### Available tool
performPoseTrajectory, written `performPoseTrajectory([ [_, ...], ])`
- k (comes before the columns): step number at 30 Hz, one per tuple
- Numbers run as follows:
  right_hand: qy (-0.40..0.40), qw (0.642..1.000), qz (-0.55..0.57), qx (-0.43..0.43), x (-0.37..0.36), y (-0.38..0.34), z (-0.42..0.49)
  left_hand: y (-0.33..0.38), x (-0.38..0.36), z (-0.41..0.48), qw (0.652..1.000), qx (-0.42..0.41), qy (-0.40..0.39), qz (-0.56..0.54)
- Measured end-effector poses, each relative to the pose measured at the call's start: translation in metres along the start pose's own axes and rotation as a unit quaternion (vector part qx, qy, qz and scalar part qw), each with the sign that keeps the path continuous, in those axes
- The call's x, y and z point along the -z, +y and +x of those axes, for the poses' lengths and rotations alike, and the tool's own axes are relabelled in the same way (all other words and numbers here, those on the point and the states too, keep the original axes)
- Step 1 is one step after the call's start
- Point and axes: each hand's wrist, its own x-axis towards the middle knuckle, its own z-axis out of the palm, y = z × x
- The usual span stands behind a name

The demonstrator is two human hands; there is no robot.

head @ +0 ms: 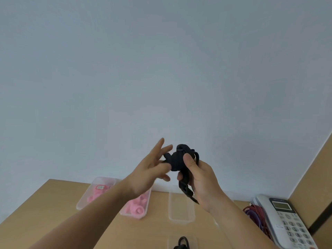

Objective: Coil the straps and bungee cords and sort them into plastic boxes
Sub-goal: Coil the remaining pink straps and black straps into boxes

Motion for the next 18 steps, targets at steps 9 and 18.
performPoseTrajectory([
  [9,-0.039,0.998,-0.023,0.033,-0.0009,0.0044,-0.0021,0.0106,0.0067,-0.002,0.989,0.034,-0.128,-0.065],
  [18,-0.036,0.999,-0.017,0.002,-0.0087,-0.0039,-0.0021,0.0102,-0.0012,-0.0014,0.999,-0.033,-0.006,-0.007],
])
